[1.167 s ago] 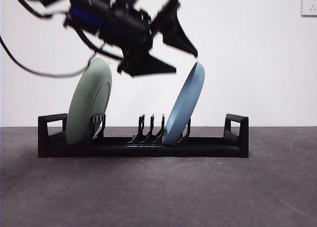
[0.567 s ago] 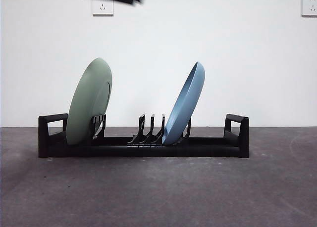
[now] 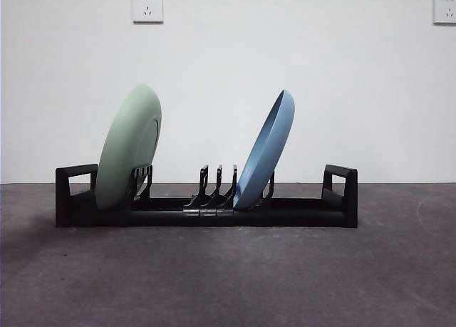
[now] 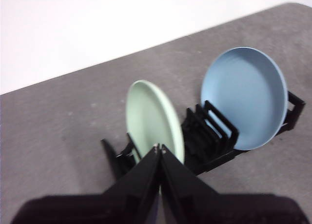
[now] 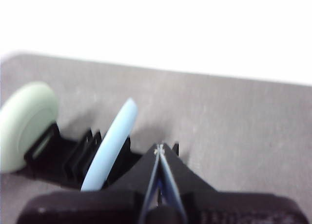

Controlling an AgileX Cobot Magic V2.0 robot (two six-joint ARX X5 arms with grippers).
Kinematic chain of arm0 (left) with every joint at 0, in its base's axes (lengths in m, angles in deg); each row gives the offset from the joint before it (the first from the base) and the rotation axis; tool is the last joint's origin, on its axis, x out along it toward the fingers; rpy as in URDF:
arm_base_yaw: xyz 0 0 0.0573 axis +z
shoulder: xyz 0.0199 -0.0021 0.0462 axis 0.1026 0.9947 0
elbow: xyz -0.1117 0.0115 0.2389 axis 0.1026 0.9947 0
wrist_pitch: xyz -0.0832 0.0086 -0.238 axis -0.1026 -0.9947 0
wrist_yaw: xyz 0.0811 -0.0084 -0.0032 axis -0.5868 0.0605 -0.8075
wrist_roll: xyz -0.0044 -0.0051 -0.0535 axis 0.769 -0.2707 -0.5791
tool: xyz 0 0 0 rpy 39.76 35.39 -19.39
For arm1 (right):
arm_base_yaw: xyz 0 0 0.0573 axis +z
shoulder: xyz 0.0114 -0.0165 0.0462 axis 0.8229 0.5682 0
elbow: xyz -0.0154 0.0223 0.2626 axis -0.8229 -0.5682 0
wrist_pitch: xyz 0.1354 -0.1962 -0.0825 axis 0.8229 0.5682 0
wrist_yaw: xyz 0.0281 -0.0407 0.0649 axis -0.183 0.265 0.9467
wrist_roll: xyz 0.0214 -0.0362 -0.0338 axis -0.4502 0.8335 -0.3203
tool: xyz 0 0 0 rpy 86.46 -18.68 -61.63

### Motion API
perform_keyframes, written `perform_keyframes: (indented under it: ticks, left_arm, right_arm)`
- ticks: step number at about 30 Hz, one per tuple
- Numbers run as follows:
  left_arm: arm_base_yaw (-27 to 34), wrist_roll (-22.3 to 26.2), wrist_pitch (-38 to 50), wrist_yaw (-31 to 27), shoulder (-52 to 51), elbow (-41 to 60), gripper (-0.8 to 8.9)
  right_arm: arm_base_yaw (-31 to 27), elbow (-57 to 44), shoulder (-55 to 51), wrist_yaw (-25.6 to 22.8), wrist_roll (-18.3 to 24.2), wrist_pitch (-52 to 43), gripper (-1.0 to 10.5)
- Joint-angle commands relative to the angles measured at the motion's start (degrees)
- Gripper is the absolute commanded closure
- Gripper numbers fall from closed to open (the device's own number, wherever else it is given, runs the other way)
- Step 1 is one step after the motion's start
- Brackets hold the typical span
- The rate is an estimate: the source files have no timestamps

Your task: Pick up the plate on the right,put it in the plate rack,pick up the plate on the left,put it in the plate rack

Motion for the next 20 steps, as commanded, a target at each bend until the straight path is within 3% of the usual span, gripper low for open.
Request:
perform_keyframes:
  ticks: [1,4,9,20]
  left_arm:
    - [1.5,0.2,0.4,0.0,-6.3,5.2,8.22]
    - [1.9,-1.0,0.6,-1.6,-14.4,11.3,8.22]
    - [1.9,-1.2,2.6,-1.9,-23.2,16.7,8.21]
    - [1.9,-1.2,-2.5,-1.4,-23.5,16.6,8.17]
  right_arm:
    - [0.0,-9.2,-5.7,0.0,-1.1,-3.8,9.6]
    - [0.0,-16.5,-11.4,0.0,-1.5,-5.0,9.6]
    - [0.0,-20.1,-13.9,-0.5,-1.5,-3.9,9.6]
    - [0.0,-20.0,-12.4,-0.5,-1.5,-3.2,9.4]
